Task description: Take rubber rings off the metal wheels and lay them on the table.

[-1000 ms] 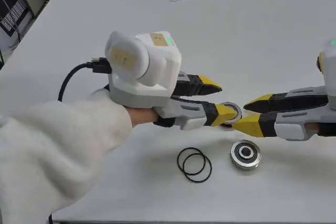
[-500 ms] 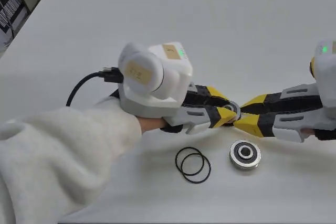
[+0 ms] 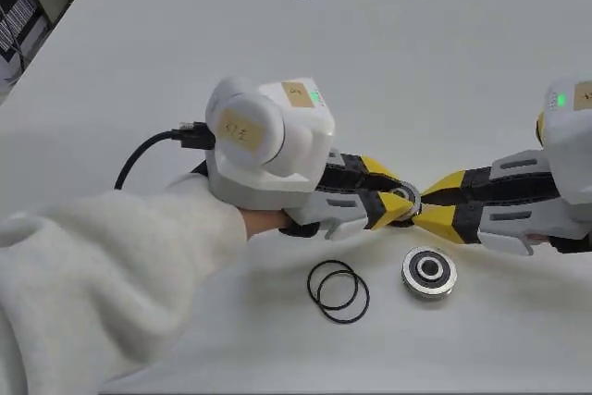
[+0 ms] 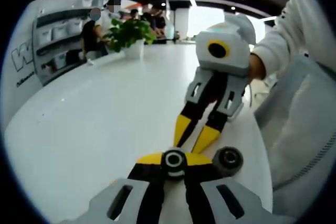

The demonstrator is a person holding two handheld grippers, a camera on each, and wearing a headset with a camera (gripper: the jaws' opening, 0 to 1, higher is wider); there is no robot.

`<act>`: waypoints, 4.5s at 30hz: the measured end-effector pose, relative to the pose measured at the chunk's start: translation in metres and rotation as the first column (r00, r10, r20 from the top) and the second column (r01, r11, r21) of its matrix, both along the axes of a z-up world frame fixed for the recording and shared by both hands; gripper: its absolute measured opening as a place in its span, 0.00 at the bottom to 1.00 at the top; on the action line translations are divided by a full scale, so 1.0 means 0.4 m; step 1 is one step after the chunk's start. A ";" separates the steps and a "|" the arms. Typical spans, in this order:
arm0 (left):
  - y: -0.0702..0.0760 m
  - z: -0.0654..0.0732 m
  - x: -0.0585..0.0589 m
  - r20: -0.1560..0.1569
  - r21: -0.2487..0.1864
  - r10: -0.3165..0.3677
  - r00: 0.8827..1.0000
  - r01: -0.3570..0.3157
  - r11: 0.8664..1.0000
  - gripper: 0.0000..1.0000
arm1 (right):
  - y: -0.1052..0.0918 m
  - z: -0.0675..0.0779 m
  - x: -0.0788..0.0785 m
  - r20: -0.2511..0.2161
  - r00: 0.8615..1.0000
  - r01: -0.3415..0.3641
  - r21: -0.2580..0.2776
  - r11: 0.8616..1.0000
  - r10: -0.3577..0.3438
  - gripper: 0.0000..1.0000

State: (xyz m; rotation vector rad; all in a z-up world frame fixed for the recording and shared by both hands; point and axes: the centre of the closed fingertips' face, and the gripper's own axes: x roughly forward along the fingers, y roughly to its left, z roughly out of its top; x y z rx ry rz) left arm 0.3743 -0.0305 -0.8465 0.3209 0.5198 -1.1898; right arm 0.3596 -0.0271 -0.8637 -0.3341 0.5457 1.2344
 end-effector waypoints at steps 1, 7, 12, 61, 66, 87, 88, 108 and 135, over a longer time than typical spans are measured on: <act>-0.001 -0.001 0.000 0.001 0.001 -0.002 1.000 0.002 1.000 0.14 | -0.001 -0.002 -0.001 0.004 1.000 -0.001 -0.006 1.000 0.001 0.06; -0.001 -0.002 -0.002 0.008 0.008 -0.012 1.000 0.012 1.000 0.14 | -0.008 -0.003 0.000 0.022 1.000 0.002 -0.032 0.999 -0.001 0.01; -0.003 -0.002 -0.011 0.010 0.011 -0.021 1.000 0.021 1.000 0.14 | -0.020 -0.002 0.010 0.007 0.998 0.062 -0.049 0.997 -0.061 0.00; -0.008 -0.005 -0.030 0.036 -0.003 -0.049 0.998 0.049 0.999 0.12 | -0.014 0.051 0.002 -0.775 0.618 0.465 0.226 0.856 -0.131 0.00; -0.008 -0.005 -0.031 0.033 -0.005 -0.045 0.998 0.045 0.999 0.12 | -0.007 0.054 0.000 -0.765 0.631 0.451 0.227 0.863 -0.129 0.00; -0.008 -0.004 -0.031 0.032 -0.009 -0.043 0.999 0.043 0.999 0.12 | 0.011 0.074 0.019 -0.722 0.682 0.423 0.256 0.869 -0.120 0.00; -0.009 -0.003 -0.031 0.032 -0.009 -0.042 0.999 0.042 0.999 0.12 | 0.007 0.070 0.021 -0.727 0.675 0.433 0.251 0.866 -0.127 0.00; -0.017 0.091 -0.056 0.063 -0.017 -0.055 0.996 0.056 0.998 0.27 | -0.036 0.103 0.025 -0.696 0.696 0.455 0.239 0.858 -0.175 0.00; 0.230 0.284 -0.125 0.193 0.042 0.047 0.980 -0.056 0.998 0.56 | -0.043 0.214 -0.047 -0.630 0.753 0.441 0.269 0.857 -0.190 0.00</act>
